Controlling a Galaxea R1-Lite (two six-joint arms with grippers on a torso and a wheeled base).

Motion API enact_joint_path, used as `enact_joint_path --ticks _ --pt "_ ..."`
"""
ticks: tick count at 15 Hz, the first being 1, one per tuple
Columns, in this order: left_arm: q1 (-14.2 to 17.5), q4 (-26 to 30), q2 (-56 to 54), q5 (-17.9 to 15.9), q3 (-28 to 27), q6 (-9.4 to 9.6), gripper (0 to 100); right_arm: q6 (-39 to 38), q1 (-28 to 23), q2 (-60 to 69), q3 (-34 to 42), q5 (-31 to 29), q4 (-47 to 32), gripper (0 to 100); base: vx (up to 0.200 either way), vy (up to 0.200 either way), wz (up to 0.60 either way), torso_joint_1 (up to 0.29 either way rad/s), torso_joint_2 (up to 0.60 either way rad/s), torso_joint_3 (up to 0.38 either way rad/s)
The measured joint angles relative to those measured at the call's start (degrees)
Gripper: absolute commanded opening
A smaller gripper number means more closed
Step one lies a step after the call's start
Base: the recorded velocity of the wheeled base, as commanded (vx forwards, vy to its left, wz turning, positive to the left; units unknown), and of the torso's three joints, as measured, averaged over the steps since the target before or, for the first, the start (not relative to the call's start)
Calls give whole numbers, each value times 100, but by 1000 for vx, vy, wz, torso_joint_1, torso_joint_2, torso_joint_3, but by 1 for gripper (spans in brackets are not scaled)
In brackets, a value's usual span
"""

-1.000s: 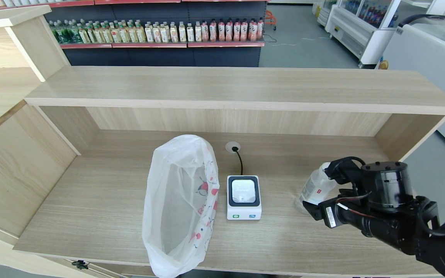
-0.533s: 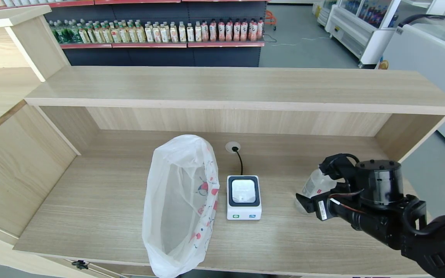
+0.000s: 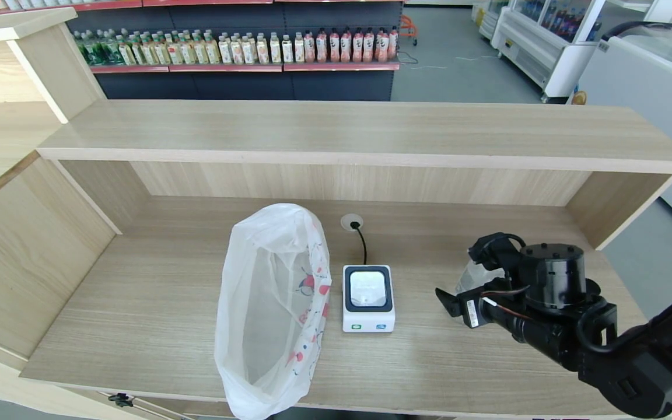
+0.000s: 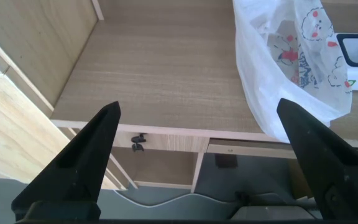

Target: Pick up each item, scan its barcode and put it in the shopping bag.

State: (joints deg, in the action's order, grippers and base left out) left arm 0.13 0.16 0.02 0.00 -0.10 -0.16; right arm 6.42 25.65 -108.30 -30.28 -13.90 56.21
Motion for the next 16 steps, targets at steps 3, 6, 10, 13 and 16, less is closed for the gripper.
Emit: enact_joint_path --ticks 3,6,10,13,16 --pt "0 2 0 0 0 0 100 107 0 -176 -168 158 61 100 0 0 0 0 0 0" --pt "-2 2 0 0 0 0 100 105 0 -308 -266 380 266 0 0 0 0 0 0 0" --pt "0 0 0 0 0 0 100 158 -24 -399 -277 455 327 0 0 0 0 0 0 0" --pt "0 2 0 0 0 0 100 158 -60 -413 -282 451 318 0 0 0 0 0 0 0" --pt "0 2 0 0 0 0 100 138 -71 -383 -276 471 312 0 0 0 0 0 0 0"
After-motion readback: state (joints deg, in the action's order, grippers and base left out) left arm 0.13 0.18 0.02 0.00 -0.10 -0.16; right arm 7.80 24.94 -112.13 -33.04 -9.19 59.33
